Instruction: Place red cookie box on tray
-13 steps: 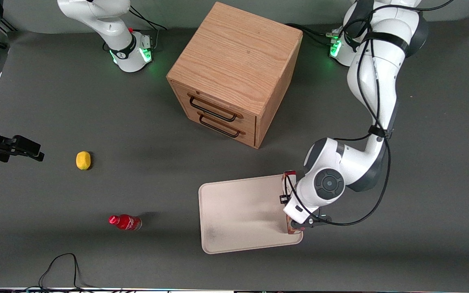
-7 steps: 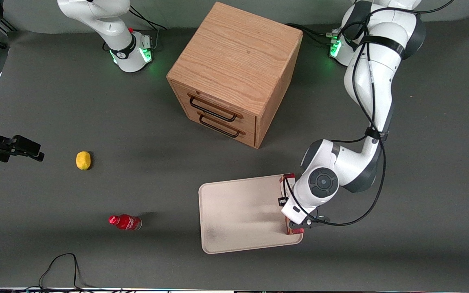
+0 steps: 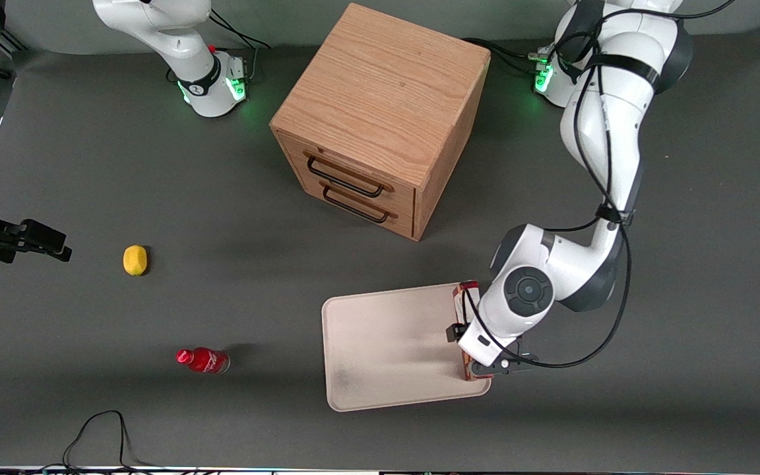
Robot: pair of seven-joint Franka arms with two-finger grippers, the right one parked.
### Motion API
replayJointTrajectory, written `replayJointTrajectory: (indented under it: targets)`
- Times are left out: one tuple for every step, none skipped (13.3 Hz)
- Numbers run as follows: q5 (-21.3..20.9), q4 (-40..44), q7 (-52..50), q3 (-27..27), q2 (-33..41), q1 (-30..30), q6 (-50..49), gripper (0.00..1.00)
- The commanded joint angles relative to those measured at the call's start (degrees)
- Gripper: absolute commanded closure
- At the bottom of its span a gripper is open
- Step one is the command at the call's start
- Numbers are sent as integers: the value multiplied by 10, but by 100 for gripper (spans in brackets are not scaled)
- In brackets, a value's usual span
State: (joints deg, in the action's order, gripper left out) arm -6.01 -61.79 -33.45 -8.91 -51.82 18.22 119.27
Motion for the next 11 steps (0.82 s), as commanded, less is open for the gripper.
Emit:
replayJointTrajectory:
  targets:
    - [27, -109, 7, 7, 138, -19, -10, 0]
    - [29, -152, 7, 6, 184, -31, -16, 0]
    - [29, -196, 8, 6, 231, -48, -25, 0]
    - [28, -239, 18, 6, 277, -66, -44, 0]
    - [28, -276, 53, 6, 323, -89, -68, 0]
    - [28, -303, 105, 6, 367, -113, -101, 0]
    - [29, -324, 153, 6, 406, -137, -140, 0]
    - [29, -348, 193, 6, 445, -161, -173, 0]
    - [29, -378, 224, 6, 485, -182, -190, 0]
    - [29, -414, 259, 6, 528, -203, -195, 0]
    - [29, -442, 291, 6, 563, -221, -196, 0]
